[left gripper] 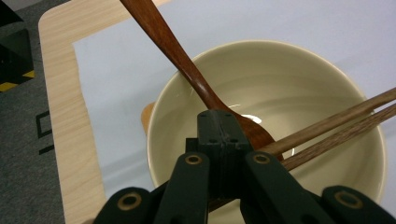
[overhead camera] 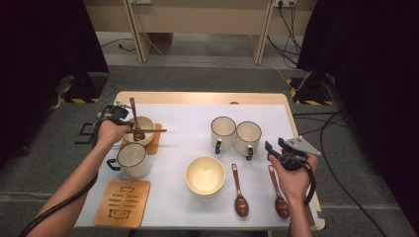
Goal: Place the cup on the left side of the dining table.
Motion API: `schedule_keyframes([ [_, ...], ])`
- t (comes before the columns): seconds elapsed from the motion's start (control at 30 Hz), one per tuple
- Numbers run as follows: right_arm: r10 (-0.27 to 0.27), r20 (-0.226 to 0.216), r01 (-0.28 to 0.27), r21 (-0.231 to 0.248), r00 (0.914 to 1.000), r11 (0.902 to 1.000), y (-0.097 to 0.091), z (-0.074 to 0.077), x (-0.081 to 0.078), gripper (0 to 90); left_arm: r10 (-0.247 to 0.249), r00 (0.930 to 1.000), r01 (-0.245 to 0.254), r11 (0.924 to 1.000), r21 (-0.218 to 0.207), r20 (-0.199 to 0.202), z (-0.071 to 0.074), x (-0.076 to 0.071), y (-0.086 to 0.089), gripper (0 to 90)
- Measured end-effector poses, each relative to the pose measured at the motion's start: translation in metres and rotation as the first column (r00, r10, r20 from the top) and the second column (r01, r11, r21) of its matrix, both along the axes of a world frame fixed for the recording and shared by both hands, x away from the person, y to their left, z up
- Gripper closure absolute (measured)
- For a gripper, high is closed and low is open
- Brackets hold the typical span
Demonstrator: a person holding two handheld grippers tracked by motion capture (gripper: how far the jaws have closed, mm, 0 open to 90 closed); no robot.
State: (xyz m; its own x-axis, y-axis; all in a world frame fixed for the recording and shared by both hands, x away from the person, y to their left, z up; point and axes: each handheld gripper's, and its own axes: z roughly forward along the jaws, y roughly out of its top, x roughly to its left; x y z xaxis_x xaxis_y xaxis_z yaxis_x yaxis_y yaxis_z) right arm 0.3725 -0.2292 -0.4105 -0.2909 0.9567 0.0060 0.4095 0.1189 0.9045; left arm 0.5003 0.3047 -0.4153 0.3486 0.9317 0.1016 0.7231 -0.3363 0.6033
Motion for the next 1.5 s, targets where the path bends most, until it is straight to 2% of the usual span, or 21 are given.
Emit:
schedule_keyframes([
  [0.6, -0.001, 0.002, 0.001, 0.003, 1.0000, 1.0000, 0.000, 0.001, 0.000, 48.8, 0.013, 0.9999, -0.013, 0.9999, -0.001, -0.004, -0.001, -0.005, 0.000, 88.8],
  [0.7, -0.002, 0.003, 0.002, 0.004, 1.0000, 1.0000, 0.000, 0.001, 0.000, 48.8, 0.017, 0.9998, -0.017, 0.9998, -0.008, 0.011, 0.002, -0.006, 0.002, 88.8],
  [0.83, -0.003, 0.008, 0.003, 0.002, 1.0000, 1.0000, 0.000, 0.001, 0.000, 48.8, 0.044, 0.9974, -0.042, 0.9985, -0.033, 0.057, 0.011, -0.009, 0.012, 88.8],
  [0.93, -0.005, 0.006, 0.005, 0.003, 1.0000, 1.0000, -0.001, 0.001, 0.000, 48.8, 0.086, 0.9917, -0.080, 0.9949, -0.061, 0.096, 0.019, -0.014, 0.029, 88.8],
  [0.97, -0.004, 0.003, 0.004, 0.005, 1.0000, 1.0000, -0.002, 0.001, -0.001, 48.8, 0.086, 0.9917, -0.080, 0.9949, -0.061, 0.096, 0.019, -0.014, 0.029, 88.8],
  [1.03, -0.005, 0.003, 0.004, 0.006, 1.0000, 1.0000, -0.001, 0.001, -0.001, 48.8, 0.136, 0.9812, -0.126, 0.9884, -0.085, 0.137, 0.025, -0.021, 0.049, 88.8],
  [1.13, -0.003, 0.007, 0.003, 0.002, 1.0000, 1.0000, -0.001, 0.001, 0.000, 48.8, 0.188, 0.9678, -0.176, 0.9809, -0.083, 0.168, 0.027, -0.029, 0.070, 88.8],
  [1.23, -0.003, 0.006, 0.003, 0.003, 1.0000, 1.0000, 0.000, 0.001, -0.001, 48.8, 0.224, 0.9603, -0.215, 0.9741, -0.069, 0.166, 0.025, -0.034, 0.088, 88.8],
  [1.33, -0.003, 0.003, 0.003, 0.003, 1.0000, 1.0000, 0.001, 0.002, -0.001, 48.8, 0.260, 0.9537, -0.256, 0.9657, -0.043, 0.152, 0.017, -0.038, 0.103, 88.8],
  [1.4, -0.003, 0.004, 0.003, 0.003, 1.0000, 1.0000, 0.001, 0.002, -0.001, 48.8, 0.278, 0.9512, -0.276, 0.9605, -0.033, 0.134, 0.009, -0.038, 0.111, 88.8],
  [1.5, -0.003, 0.001, 0.003, 0.001, 1.0000, 1.0000, 0.001, 0.002, -0.001, 48.8, 0.293, 0.9493, -0.291, 0.9559, -0.041, 0.113, -0.002, -0.038, 0.116, 88.8],
])
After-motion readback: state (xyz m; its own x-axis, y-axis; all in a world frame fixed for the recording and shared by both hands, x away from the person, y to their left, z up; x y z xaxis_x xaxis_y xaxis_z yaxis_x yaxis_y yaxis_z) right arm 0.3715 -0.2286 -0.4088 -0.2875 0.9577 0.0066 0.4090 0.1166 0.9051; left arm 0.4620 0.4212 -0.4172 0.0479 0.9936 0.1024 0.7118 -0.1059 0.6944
